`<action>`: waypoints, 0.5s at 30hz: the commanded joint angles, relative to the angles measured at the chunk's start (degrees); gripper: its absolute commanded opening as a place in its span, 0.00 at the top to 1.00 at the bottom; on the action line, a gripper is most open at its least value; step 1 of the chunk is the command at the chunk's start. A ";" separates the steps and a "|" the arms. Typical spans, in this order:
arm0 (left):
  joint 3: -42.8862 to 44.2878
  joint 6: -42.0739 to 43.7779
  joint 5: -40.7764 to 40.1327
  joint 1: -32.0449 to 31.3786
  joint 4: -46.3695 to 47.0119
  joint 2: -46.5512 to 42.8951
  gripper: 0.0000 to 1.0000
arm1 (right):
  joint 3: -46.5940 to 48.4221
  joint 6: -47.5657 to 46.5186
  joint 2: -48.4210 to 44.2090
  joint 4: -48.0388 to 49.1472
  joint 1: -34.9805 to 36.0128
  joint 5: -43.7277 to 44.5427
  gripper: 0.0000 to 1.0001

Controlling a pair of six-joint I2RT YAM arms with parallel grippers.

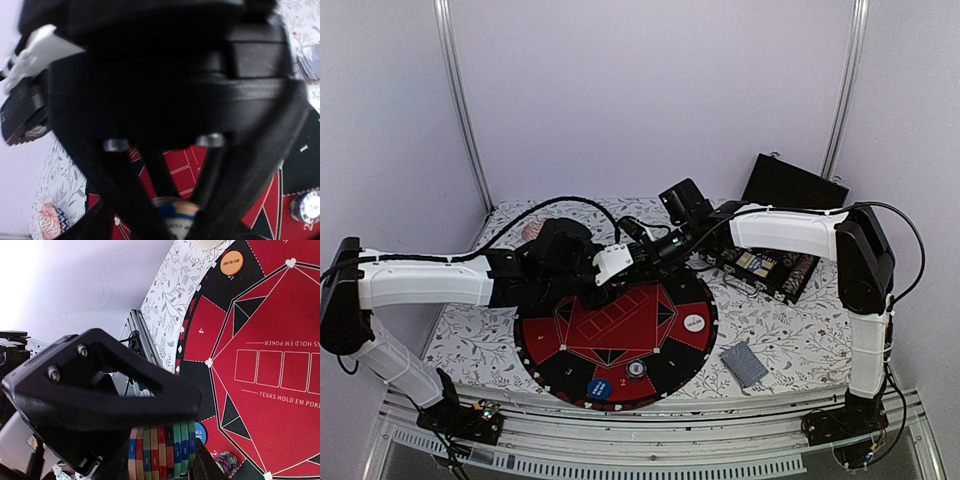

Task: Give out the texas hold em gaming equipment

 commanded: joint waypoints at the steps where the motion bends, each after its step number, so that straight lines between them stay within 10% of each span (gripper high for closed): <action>1: 1.27 -0.99 2.92 1.22 2.27 0.45 0.44 | -0.36 0.44 -1.69 2.58 0.78 -2.45 0.98; 7: 1.10 -1.09 5.41 1.89 2.20 0.02 0.63 | -0.54 0.52 -1.81 3.01 0.78 -2.57 0.98; 12: 0.75 -1.67 6.14 2.03 1.80 -0.56 1.00 | -0.50 0.03 -1.62 2.38 0.75 -2.46 0.98; 15: 0.66 -2.28 6.66 2.05 1.09 -1.04 1.00 | -0.54 -0.46 -1.31 1.87 0.74 -2.43 0.98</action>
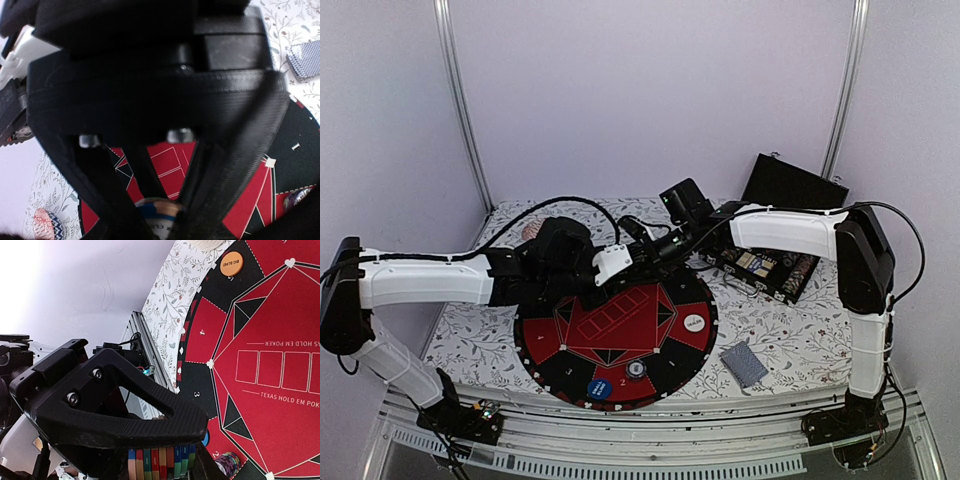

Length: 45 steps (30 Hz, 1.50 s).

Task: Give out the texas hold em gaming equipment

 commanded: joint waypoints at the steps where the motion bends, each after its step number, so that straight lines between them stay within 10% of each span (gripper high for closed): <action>1: 0.63 -2.28 1.87 1.00 1.05 -1.47 1.00 | -0.24 -1.96 -1.20 0.67 0.65 -1.88 0.98; 24: -7.65 -19.21 1.84 7.49 7.77 13.20 1.00 | 11.47 -0.66 23.16 3.29 0.86 -2.70 0.91; 45: -5.87 -23.67 6.44 9.58 6.52 22.25 1.00 | 3.29 -4.12 14.85 0.56 -3.84 7.55 0.38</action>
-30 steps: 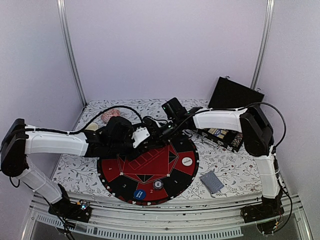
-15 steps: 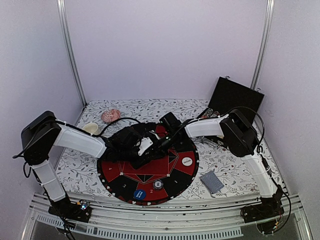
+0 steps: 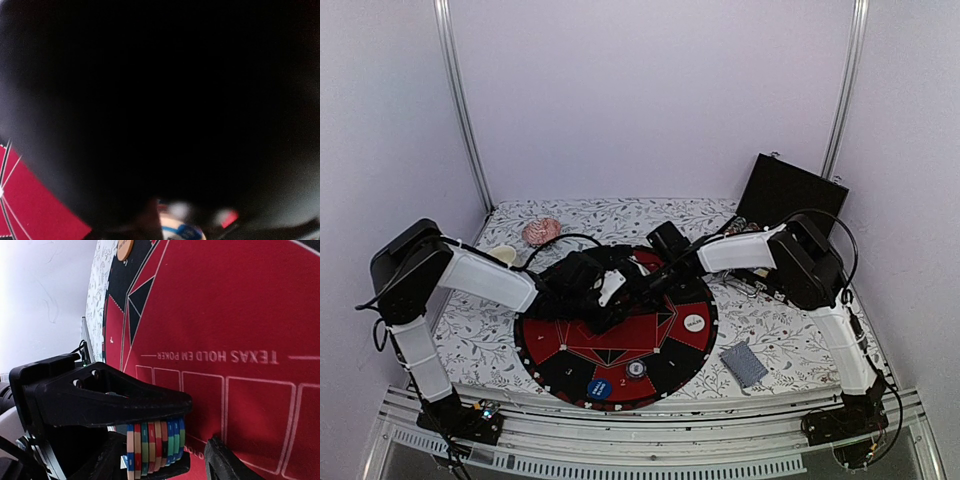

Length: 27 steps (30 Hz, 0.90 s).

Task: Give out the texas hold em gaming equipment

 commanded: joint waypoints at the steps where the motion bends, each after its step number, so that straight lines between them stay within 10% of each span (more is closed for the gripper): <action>1: -0.04 -2.05 -0.82 2.16 -5.42 2.55 1.00 | -3.58 -2.14 -6.27 -1.74 -2.10 4.98 0.38; 27: -2.49 -19.77 -18.74 15.09 -6.37 0.26 1.00 | -11.65 -13.64 -28.12 -13.71 -7.72 15.91 0.36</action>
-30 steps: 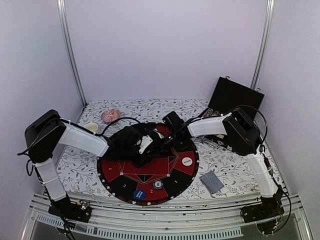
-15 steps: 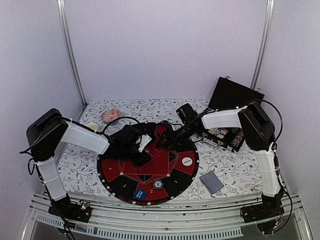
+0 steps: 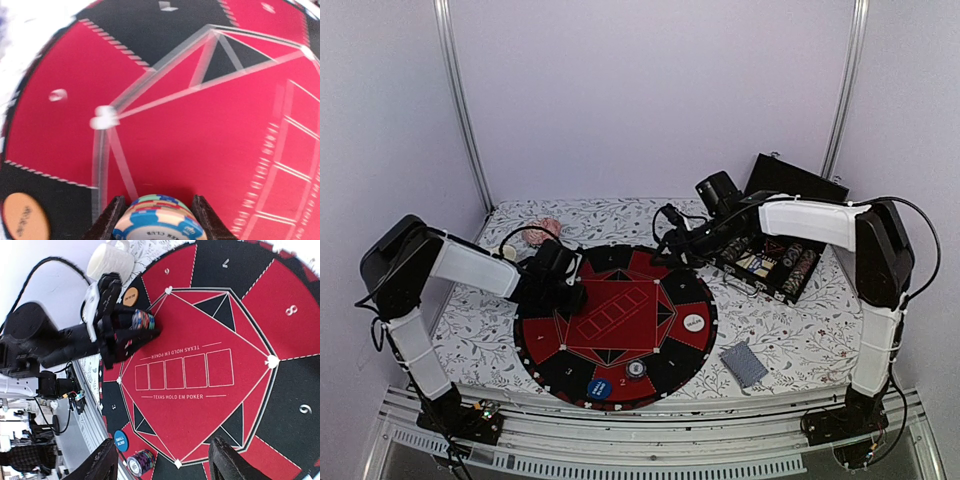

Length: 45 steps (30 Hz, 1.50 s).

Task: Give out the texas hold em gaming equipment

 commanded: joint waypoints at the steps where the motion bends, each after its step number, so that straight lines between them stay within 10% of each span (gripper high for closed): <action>1: -1.05 -3.74 -8.52 5.29 -1.55 2.49 1.00 | -0.81 -4.39 -4.49 -4.30 -0.45 3.89 0.36; 19: 4.52 -4.55 -11.82 9.96 -2.92 5.06 1.00 | -2.82 -7.14 -9.04 -6.90 -0.45 7.36 0.36; 28: 3.62 -4.93 -10.48 9.96 -4.25 4.02 0.52 | -2.83 -7.60 -10.79 -8.08 -0.45 8.74 0.34; 45: 5.48 -2.25 -7.41 9.86 -6.95 -3.86 0.17 | -0.49 -11.57 -15.71 -17.24 -0.60 19.63 0.18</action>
